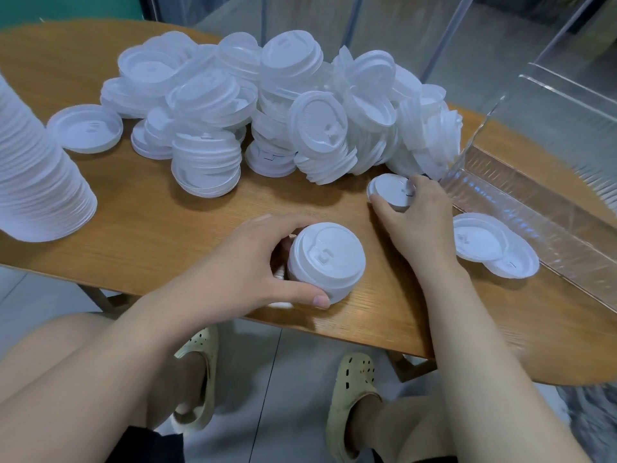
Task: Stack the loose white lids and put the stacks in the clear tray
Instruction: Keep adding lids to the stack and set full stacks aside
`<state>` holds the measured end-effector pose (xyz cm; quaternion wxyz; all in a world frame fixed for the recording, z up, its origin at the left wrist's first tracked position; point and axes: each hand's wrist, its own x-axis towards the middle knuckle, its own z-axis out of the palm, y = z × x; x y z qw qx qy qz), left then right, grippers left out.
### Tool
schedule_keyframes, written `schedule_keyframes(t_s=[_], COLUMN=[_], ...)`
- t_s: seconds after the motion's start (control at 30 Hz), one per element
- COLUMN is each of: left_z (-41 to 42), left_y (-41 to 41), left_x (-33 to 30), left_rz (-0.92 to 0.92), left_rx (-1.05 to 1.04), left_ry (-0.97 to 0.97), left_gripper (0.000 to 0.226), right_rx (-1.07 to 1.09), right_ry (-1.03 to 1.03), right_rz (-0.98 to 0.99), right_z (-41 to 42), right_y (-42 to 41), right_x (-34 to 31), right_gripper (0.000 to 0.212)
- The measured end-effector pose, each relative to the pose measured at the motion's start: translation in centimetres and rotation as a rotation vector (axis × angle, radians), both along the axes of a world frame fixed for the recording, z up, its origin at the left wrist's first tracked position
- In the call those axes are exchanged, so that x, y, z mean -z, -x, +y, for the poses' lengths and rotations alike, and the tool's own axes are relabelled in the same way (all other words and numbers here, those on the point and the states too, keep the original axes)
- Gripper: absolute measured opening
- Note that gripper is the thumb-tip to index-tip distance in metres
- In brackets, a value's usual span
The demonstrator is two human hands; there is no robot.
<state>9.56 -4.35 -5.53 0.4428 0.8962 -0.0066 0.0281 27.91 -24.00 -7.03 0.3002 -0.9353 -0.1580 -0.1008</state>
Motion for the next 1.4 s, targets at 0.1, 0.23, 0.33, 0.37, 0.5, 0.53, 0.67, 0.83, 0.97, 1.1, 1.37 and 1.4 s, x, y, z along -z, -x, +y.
schedule_keyframes(t_s=[0.1, 0.23, 0.33, 0.37, 0.5, 0.53, 0.67, 0.83, 0.97, 1.1, 1.37, 1.4], left_z=[0.0, 0.0, 0.0, 0.0, -0.2, -0.2, -0.2, -0.4, -0.3, -0.3, -0.4, -0.4], left_y=[0.0, 0.0, 0.0, 0.0, 0.1, 0.1, 0.2, 0.1, 0.1, 0.0, 0.0, 0.0], left_x=[-0.1, -0.1, -0.1, -0.1, -0.3, -0.3, -0.3, -0.5, -0.2, -0.2, -0.1, -0.1], left_rz=[0.005, 0.014, 0.015, 0.008, -0.004, -0.001, -0.014, -0.043, -0.036, -0.035, -0.062, -0.067], left_rx=[0.001, -0.003, -0.003, -0.001, -0.001, 0.003, 0.017, 0.008, 0.001, 0.008, 0.012, 0.013], left_ry=[0.012, 0.000, -0.014, -0.021, -0.040, -0.038, -0.022, -0.009, -0.017, -0.020, -0.007, -0.007], left_gripper=[0.078, 0.080, 0.080, 0.080, 0.082, 0.083, 0.083, 0.078, 0.081, 0.082, 0.079, 0.078], right_rx=[-0.006, -0.050, -0.108, -0.134, -0.251, -0.286, -0.454, -0.574, -0.642, -0.677, -0.738, -0.742], right_ry=[-0.025, -0.053, -0.076, -0.087, -0.199, -0.236, -0.278, -0.232, -0.232, -0.264, -0.265, -0.261], right_rz=[0.000, -0.006, -0.007, -0.005, 0.023, 0.033, 0.077, 0.083, 0.085, 0.129, 0.198, 0.205], right_z=[-0.1, -0.4, -0.6, -0.7, -1.1, -1.2, -1.6, -1.6, -1.9, -2.1, -2.0, -2.0], right_y=[0.4, 1.3, 2.1, 2.5, 4.3, 4.9, 6.8, 7.2, 7.2, 7.2, 7.2, 7.3], right_x=[-0.3, -0.9, -1.2, -1.4, -2.1, -2.3, -3.1, -3.5, -3.8, -3.8, -3.3, -3.3], right_gripper=[0.055, 0.066, 0.068, 0.069, 0.068, 0.068, 0.066, 0.066, 0.059, 0.059, 0.064, 0.064])
